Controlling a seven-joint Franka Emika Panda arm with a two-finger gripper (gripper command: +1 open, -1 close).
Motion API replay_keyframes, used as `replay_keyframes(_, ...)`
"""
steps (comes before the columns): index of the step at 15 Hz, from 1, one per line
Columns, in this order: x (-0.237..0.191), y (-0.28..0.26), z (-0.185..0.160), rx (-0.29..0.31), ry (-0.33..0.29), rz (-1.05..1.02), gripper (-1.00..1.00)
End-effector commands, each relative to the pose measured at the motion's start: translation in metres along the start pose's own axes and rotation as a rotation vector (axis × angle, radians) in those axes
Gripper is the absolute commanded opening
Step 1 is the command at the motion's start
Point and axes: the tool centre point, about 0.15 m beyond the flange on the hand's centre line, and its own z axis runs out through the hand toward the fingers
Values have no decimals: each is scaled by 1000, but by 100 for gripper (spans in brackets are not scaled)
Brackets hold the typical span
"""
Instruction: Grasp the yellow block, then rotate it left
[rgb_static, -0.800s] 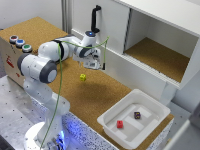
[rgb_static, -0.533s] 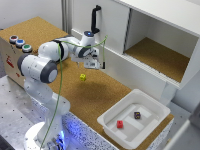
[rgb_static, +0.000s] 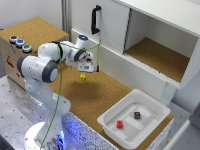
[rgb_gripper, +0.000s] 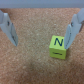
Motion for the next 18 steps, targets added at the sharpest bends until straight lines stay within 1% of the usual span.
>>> replay_keyframes(1,10,39,12,-88,1,74,100)
replay_keyframes(4,31,55,19,-89,-15,96,100)
replay_keyframes(5,36,56,25,-72,-17,99,100)
replay_keyframes(10,54,50,49,-26,-57,102,100)
replay_keyframes(11,56,50,50,-27,-69,101,-100)
replay_keyframes(12,56,50,50,-33,-87,100,-100)
replay_keyframes(16,46,47,54,-19,-144,118,-100)
replay_keyframes(18,40,41,57,-4,-156,134,-100)
